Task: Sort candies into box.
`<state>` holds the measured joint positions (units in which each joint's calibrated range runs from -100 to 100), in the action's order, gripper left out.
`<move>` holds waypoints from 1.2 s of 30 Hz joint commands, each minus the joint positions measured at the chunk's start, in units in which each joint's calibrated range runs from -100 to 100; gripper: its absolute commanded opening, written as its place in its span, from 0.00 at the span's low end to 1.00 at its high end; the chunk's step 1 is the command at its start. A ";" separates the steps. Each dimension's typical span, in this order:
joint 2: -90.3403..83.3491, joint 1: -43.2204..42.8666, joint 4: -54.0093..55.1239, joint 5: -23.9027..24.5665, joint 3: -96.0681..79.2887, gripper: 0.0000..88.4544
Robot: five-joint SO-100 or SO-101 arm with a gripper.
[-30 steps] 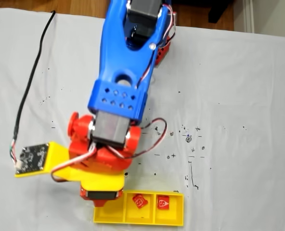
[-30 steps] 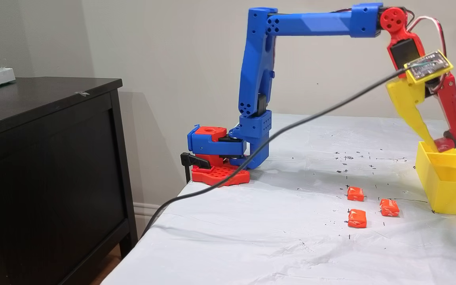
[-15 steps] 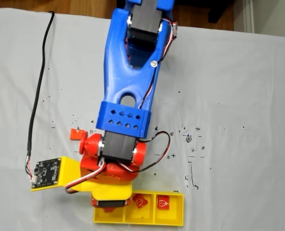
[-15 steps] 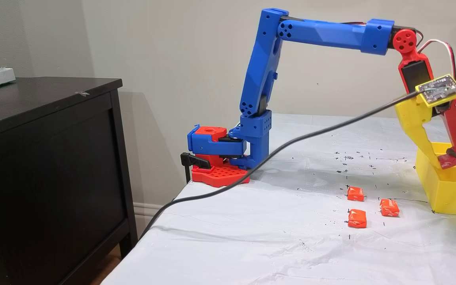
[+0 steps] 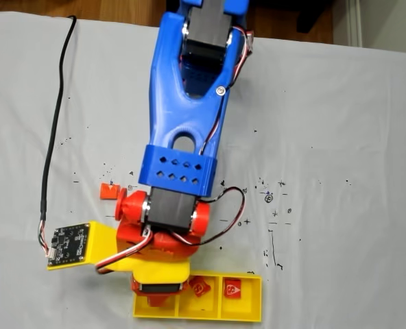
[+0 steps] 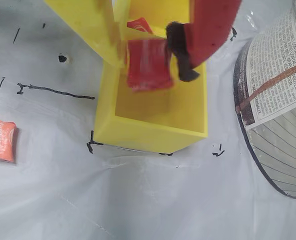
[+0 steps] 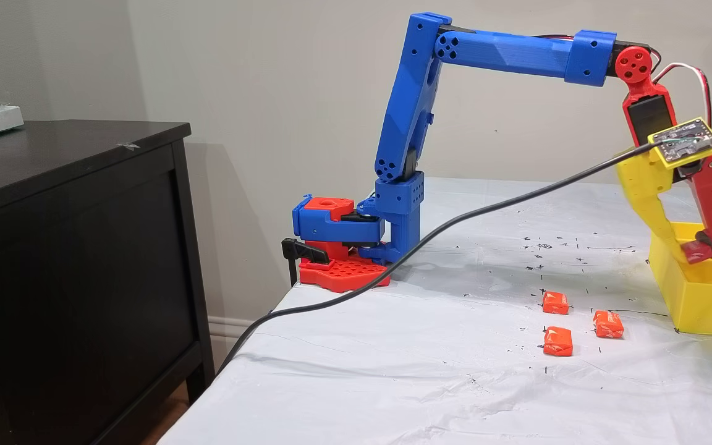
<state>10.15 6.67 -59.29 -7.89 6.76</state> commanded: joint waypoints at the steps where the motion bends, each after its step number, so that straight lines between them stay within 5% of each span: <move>1: -3.11 0.57 -0.68 0.00 2.30 0.30; 7: -3.79 0.76 -1.50 -0.15 2.21 0.31; 13: -6.34 1.39 -1.50 -0.93 0.30 0.03; 15: -8.29 2.02 -2.65 -1.32 -0.43 0.01; 29: -23.98 6.37 -11.65 -6.01 -16.18 0.00; 36: -35.85 7.37 -5.68 -7.81 -36.75 0.02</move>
<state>-15.31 13.46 -68.73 -14.87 -21.21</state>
